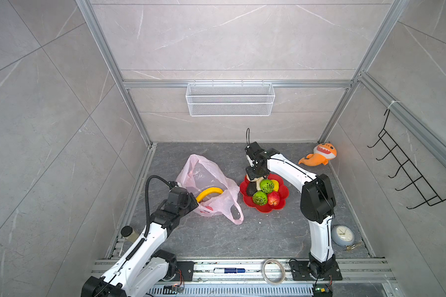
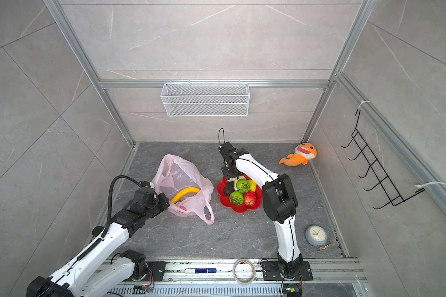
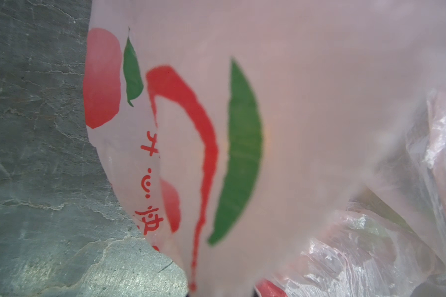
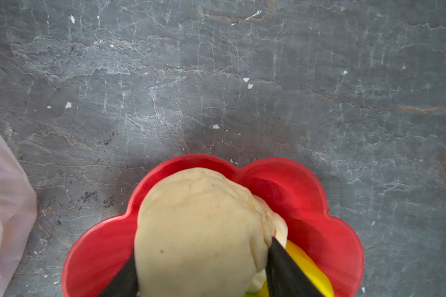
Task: Take fruits out of the plastic bag
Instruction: Place the fruit on the plate.
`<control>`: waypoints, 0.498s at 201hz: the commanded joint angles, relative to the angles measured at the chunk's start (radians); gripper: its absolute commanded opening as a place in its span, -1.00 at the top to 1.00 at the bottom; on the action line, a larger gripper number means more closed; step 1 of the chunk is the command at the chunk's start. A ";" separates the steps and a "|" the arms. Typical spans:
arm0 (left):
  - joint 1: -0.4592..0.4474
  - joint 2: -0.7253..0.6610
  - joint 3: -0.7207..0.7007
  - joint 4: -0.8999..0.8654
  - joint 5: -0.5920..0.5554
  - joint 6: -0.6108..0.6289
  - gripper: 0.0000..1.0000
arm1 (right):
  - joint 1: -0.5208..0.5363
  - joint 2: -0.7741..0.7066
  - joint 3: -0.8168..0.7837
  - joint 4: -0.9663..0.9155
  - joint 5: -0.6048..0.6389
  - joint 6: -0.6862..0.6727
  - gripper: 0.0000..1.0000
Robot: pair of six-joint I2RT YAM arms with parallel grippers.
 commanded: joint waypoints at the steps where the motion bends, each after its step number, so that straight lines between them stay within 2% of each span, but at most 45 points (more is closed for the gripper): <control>1: -0.003 -0.023 0.003 0.000 -0.013 -0.007 0.90 | -0.002 0.017 -0.009 -0.038 0.013 -0.014 -0.01; 38: -0.002 -0.027 -0.001 -0.001 -0.013 -0.012 0.90 | -0.002 0.020 0.002 -0.043 0.010 -0.014 -0.21; 100: -0.003 -0.030 -0.003 -0.001 -0.013 -0.011 0.91 | -0.002 0.009 0.006 -0.045 0.010 -0.015 -0.40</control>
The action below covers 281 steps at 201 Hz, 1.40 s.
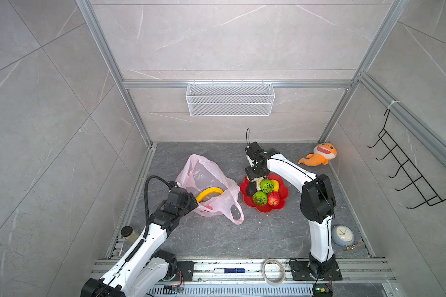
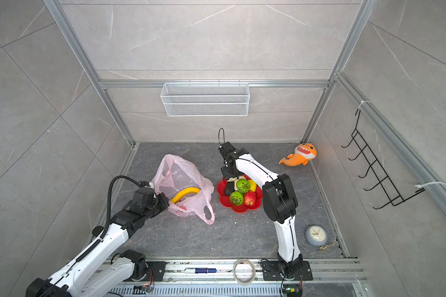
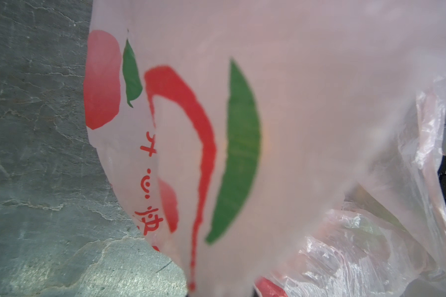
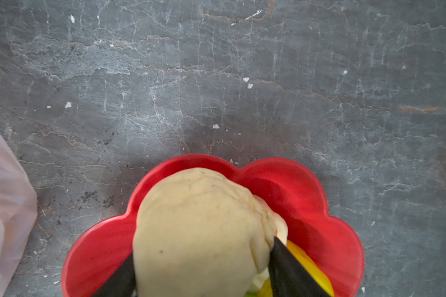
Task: Take fruits out of the plastic bag
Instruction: Place the fruit on the plate.
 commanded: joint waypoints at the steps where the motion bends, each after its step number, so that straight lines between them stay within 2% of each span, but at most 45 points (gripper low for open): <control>1: -0.003 -0.018 -0.002 -0.001 -0.013 -0.008 0.91 | -0.002 0.009 0.006 -0.044 0.010 -0.015 -0.41; 103: -0.003 -0.006 -0.003 0.013 -0.010 -0.008 0.91 | -0.002 -0.035 0.024 -0.057 0.013 -0.014 -0.63; 148: -0.004 -0.004 -0.003 0.015 -0.008 -0.007 0.91 | 0.000 -0.068 0.018 -0.052 0.002 -0.009 -0.65; 177: -0.003 -0.005 0.000 0.013 -0.010 -0.006 0.92 | 0.014 -0.148 0.009 -0.041 -0.029 -0.004 -0.63; 198: -0.002 0.000 0.001 0.013 -0.008 -0.004 0.94 | 0.052 -0.236 0.013 -0.027 -0.076 -0.006 -0.52; 221: -0.002 0.001 -0.010 0.024 0.006 -0.001 0.95 | 0.140 -0.290 0.038 -0.029 -0.136 0.010 -0.37; 247: -0.002 -0.013 -0.036 0.043 0.055 0.008 0.96 | 0.263 -0.277 0.042 0.003 -0.192 0.090 -0.21; 281: -0.002 -0.055 -0.069 0.035 0.109 0.023 0.98 | 0.354 -0.214 -0.013 0.192 -0.316 0.255 -0.06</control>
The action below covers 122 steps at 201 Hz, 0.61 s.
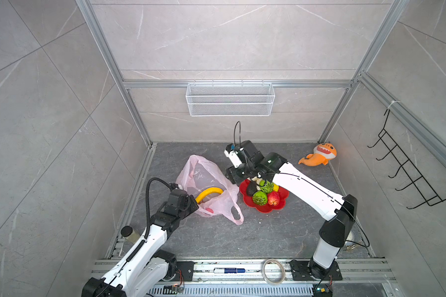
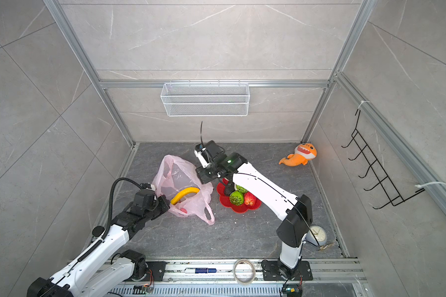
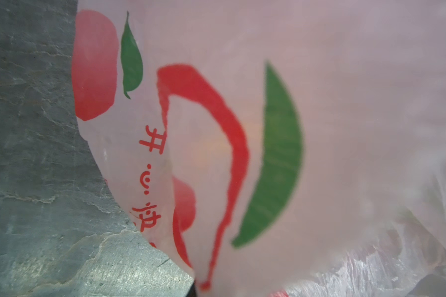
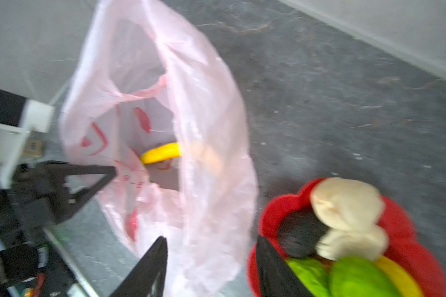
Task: Take fruits out of the plastic bag
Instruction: Place the fruit on the plate, then pick up the fruit from the plastic bag.
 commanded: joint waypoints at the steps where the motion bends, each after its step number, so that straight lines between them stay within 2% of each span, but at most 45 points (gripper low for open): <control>1: -0.002 -0.044 -0.020 0.019 0.062 0.020 0.98 | 0.035 0.073 -0.035 0.123 -0.114 0.147 -0.05; 37: -0.002 -0.118 -0.059 -0.001 0.127 0.048 0.99 | 0.092 0.246 0.070 0.112 -0.148 0.188 0.04; 70: -0.003 -0.172 -0.081 -0.026 0.148 0.069 0.98 | 0.104 0.438 0.286 -0.026 -0.130 0.212 0.07; 97: -0.004 -0.189 -0.108 -0.008 0.156 0.050 0.99 | 0.109 0.561 0.436 -0.132 -0.101 0.298 0.06; 122: -0.004 -0.192 -0.126 0.014 0.154 0.023 0.99 | 0.118 0.616 0.523 -0.223 -0.051 0.410 0.02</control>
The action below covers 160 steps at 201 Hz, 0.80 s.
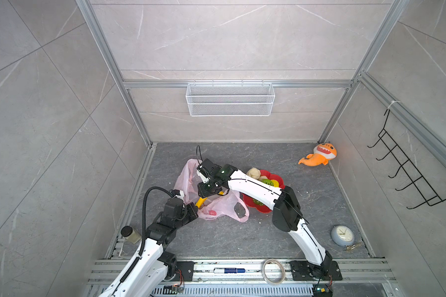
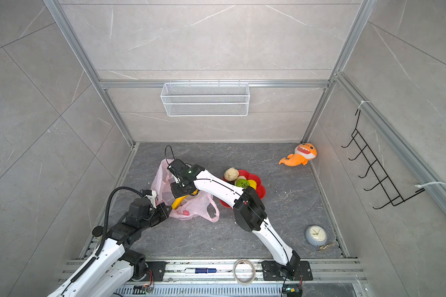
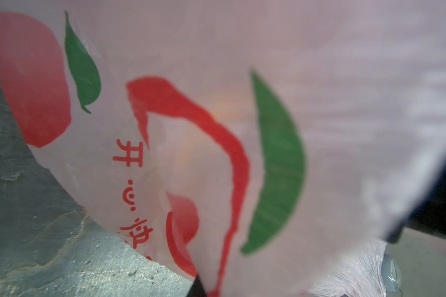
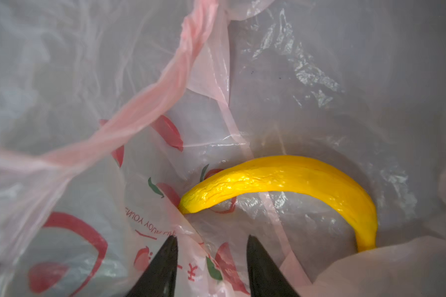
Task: Take fruits out of the plastic bag
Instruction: Pick up the fruit from the plastic bag.
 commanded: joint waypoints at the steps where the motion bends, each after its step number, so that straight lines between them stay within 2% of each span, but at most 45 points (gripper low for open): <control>1: -0.003 -0.008 -0.012 0.026 0.021 -0.012 0.99 | 0.012 0.041 0.083 -0.144 0.059 0.142 0.01; 45: -0.004 -0.033 -0.015 0.039 -0.014 -0.025 0.99 | 0.026 0.008 0.006 -0.112 0.108 0.367 -0.19; 92: -0.004 -0.039 -0.018 0.056 -0.010 -0.032 0.99 | 0.037 0.138 0.216 -0.226 0.156 0.478 -0.24; 124: -0.004 -0.041 -0.023 0.069 -0.014 -0.027 1.00 | 0.034 0.245 0.385 -0.316 0.137 0.543 -0.29; 160: -0.004 -0.043 -0.021 0.073 -0.026 -0.021 1.00 | 0.036 0.273 0.406 -0.344 0.120 0.611 -0.29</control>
